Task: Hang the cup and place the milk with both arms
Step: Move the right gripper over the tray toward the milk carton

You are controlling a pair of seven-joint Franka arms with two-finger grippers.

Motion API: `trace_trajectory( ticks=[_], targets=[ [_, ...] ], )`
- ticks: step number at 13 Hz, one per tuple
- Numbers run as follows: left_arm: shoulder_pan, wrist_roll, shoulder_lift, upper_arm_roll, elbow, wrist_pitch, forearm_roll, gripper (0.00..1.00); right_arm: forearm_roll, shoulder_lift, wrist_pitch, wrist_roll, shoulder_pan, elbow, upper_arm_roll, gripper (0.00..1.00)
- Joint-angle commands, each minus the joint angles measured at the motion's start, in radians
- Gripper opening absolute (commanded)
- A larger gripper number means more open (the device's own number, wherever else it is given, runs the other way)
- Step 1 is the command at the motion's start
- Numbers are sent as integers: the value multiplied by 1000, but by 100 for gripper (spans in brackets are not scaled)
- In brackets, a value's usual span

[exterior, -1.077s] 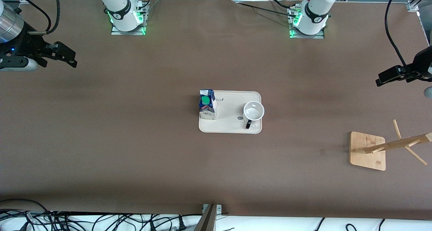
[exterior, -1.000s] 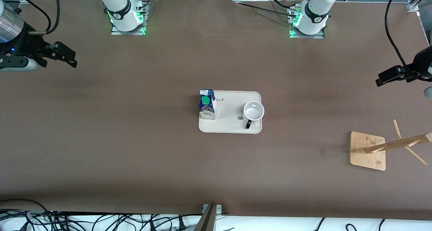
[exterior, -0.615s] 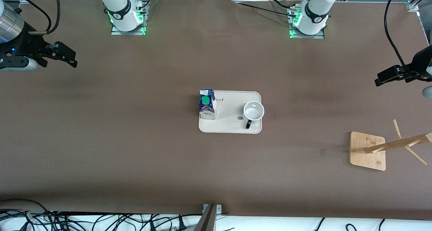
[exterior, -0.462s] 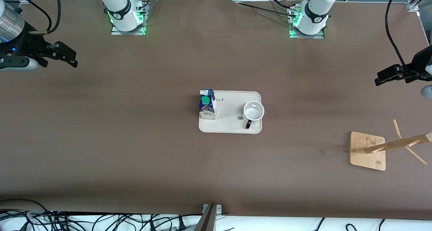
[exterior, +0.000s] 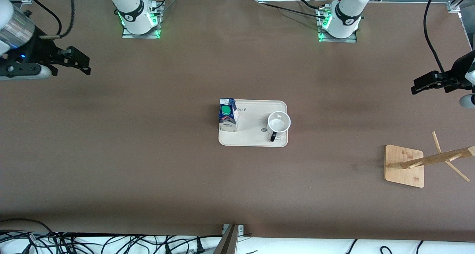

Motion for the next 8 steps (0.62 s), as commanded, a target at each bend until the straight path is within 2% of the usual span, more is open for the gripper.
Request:
trace_trajectory(
  ticks=[1, 3, 4, 6, 8],
  targets=[
    [-5, 19, 14, 2, 5, 11, 3, 100, 0, 55, -37, -6, 75, 28, 28, 100],
    [-9, 19, 18, 2, 1, 23, 5, 100, 5, 72, -36, 4, 126, 34, 32, 100],
    [-9, 19, 37, 2, 4, 23, 5, 100, 14, 93, -20, 51, 185, 40, 34, 100],
    [-12, 18, 63, 2, 2, 20, 18, 100, 17, 173, 6, 279, 251, 93, 45, 100],
    [-2, 21, 74, 2, 2, 24, 6, 100, 17, 262, 58, 409, 323, 147, 52, 100]
  ],
)
